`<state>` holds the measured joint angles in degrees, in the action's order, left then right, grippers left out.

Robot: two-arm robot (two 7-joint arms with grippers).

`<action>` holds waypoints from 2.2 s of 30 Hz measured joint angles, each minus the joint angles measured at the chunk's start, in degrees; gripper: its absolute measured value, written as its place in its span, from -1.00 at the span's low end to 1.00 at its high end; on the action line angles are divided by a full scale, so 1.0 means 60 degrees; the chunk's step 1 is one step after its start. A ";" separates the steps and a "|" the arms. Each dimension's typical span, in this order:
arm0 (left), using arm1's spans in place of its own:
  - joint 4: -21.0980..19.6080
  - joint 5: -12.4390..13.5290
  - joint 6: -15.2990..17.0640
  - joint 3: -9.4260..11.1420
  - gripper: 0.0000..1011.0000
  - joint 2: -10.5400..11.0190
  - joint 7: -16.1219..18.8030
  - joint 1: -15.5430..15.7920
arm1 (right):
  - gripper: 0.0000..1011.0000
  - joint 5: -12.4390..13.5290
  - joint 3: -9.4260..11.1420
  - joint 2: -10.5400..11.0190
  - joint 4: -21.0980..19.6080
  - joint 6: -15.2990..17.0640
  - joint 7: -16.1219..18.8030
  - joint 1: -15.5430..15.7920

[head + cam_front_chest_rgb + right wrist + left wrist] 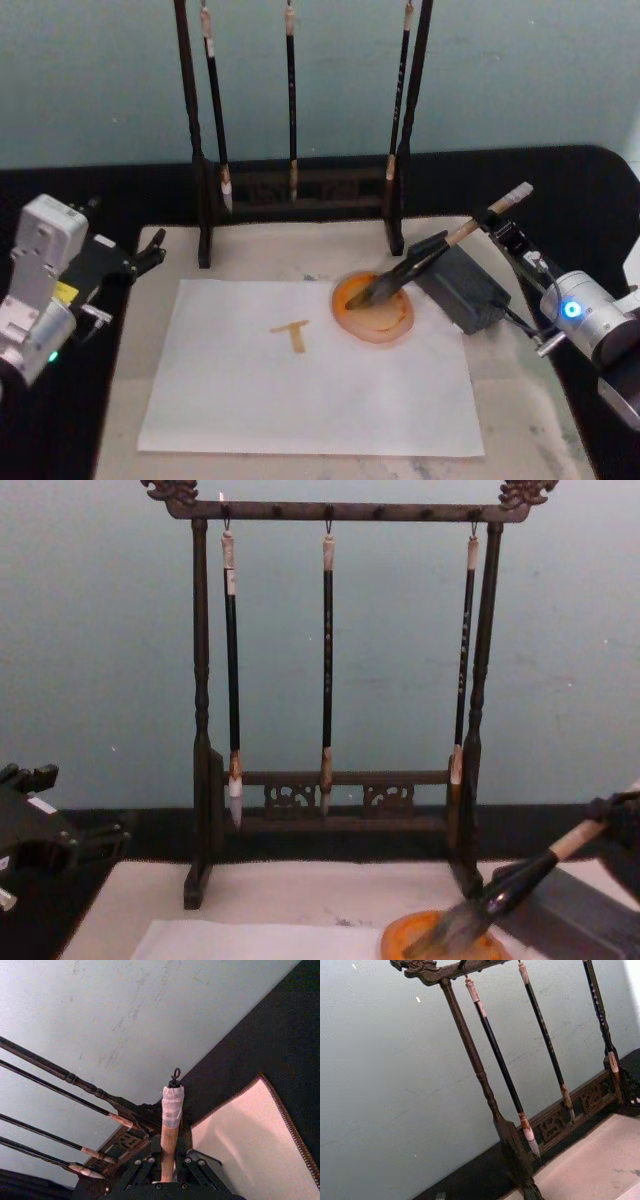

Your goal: Pick up the brush from the inkstone, write on the paper, then place the brush back to its original position.

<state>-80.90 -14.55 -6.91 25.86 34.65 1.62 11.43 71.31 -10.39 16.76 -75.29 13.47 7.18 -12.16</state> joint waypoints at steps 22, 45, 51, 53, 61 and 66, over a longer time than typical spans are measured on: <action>0.0000 0.0000 0.0000 0.0000 1.00 0.0000 0.0000 0.0000 | -0.70 -0.0110 -0.0579 0.0557 -0.0738 -0.0810 0.0670 -0.0081; 0.0000 0.0001 0.0000 0.0000 1.00 0.0000 0.0000 0.0001 | -0.70 -0.3410 -0.2266 0.1570 -0.1389 -0.2493 0.2939 -0.0791; 0.0000 0.0000 0.0000 0.0000 1.00 0.0000 0.0000 0.0000 | -0.70 -0.4145 -0.2580 0.1461 -0.1400 -0.2678 0.3289 -0.0919; -0.0001 0.0001 0.0000 0.0000 1.00 -0.0001 0.0000 0.0000 | -0.70 -0.4287 -0.2636 0.1373 -0.1409 -0.2678 0.3288 -0.0919; 0.0000 0.0001 0.0000 0.0000 1.00 0.0000 0.0000 0.0000 | -0.70 -0.4732 -0.2756 0.1103 -0.1410 -0.2698 0.3215 -0.0834; 0.0000 0.0000 0.0000 0.0000 1.00 0.0000 0.0000 0.0000 | -0.70 -0.4956 -0.2843 0.0980 -0.1391 -0.2702 0.3253 -0.0788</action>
<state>-80.90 -14.55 -6.91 25.86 34.65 1.62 11.43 41.57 -27.45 22.64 -83.64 -2.74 26.70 -16.88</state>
